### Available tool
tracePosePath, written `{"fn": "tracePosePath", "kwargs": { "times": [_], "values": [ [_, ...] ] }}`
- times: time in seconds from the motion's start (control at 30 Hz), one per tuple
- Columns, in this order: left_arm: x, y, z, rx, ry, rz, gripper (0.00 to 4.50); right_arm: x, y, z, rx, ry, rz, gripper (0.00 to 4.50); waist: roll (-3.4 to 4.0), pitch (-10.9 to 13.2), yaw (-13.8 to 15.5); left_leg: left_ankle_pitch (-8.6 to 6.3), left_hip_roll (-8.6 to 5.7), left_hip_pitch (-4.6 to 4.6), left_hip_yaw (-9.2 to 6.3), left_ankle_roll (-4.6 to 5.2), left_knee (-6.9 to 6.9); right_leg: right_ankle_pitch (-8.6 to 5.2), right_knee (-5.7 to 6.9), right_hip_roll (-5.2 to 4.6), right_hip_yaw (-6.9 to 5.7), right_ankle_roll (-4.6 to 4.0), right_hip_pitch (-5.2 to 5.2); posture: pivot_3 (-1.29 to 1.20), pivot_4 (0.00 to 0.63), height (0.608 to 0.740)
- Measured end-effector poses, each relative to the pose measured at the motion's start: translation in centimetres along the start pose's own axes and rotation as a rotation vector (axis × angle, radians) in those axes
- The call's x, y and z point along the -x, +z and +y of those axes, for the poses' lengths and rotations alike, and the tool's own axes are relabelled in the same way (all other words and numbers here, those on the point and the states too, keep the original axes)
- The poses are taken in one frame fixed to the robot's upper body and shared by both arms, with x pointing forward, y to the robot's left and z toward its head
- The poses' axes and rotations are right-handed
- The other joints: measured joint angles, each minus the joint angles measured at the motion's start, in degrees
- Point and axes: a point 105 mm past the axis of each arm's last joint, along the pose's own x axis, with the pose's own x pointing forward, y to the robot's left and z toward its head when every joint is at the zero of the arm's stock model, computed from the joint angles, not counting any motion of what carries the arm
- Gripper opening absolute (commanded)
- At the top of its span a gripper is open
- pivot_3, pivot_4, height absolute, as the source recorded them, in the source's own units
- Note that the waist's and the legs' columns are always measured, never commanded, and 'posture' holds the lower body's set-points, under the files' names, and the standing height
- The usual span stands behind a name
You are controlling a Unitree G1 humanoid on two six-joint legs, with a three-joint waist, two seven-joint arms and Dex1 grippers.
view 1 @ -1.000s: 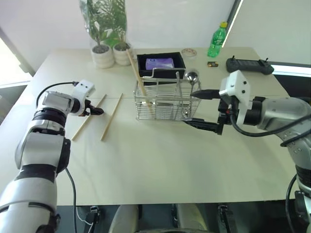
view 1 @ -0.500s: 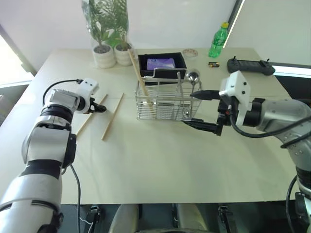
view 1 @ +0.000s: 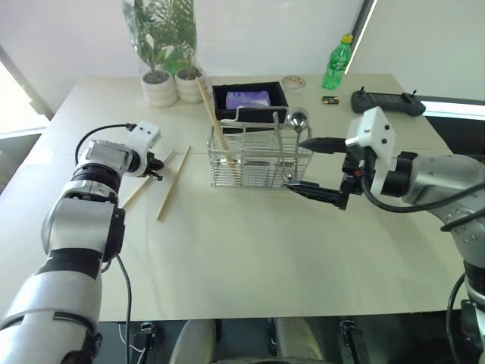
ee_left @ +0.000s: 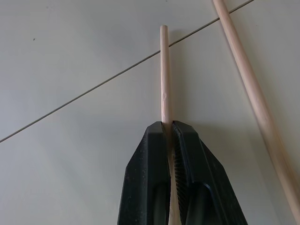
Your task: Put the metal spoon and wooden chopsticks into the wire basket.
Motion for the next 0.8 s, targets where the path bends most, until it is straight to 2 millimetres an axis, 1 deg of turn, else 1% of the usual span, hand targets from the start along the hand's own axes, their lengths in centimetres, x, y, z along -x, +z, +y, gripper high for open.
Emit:
{"fn": "tracePosePath", "kwargs": {
  "times": [0.6,0.7,0.8],
  "values": [
    [0.4,-0.4,0.5,0.045,0.006,0.005,0.03,-0.1,-0.2,0.2,0.000,0.018,0.002,4.50,0.00,0.0,0.0,0.00,0.00,0.00,0.00,0.00,0.00,0.00,0.00,0.00,0.00,0.00,0.00,0.00,0.150,0.716],
    [0.7,-0.5,1.0,0.065,0.018,-0.002,0.03,-0.1,-0.2,0.2,0.005,0.018,0.002,4.50,-0.01,0.0,-0.1,0.00,0.00,0.00,0.00,0.00,0.00,0.00,0.00,0.00,0.00,0.00,-0.01,0.00,0.150,0.716],
    [1.3,-0.7,2.1,0.098,0.047,-0.011,0.03,-0.1,-0.2,0.4,0.014,0.035,0.005,4.50,-0.01,0.0,-0.1,0.00,0.00,0.00,0.00,0.00,0.00,0.00,0.00,0.00,0.00,0.01,-0.01,0.00,0.150,0.716]
  ]
}}
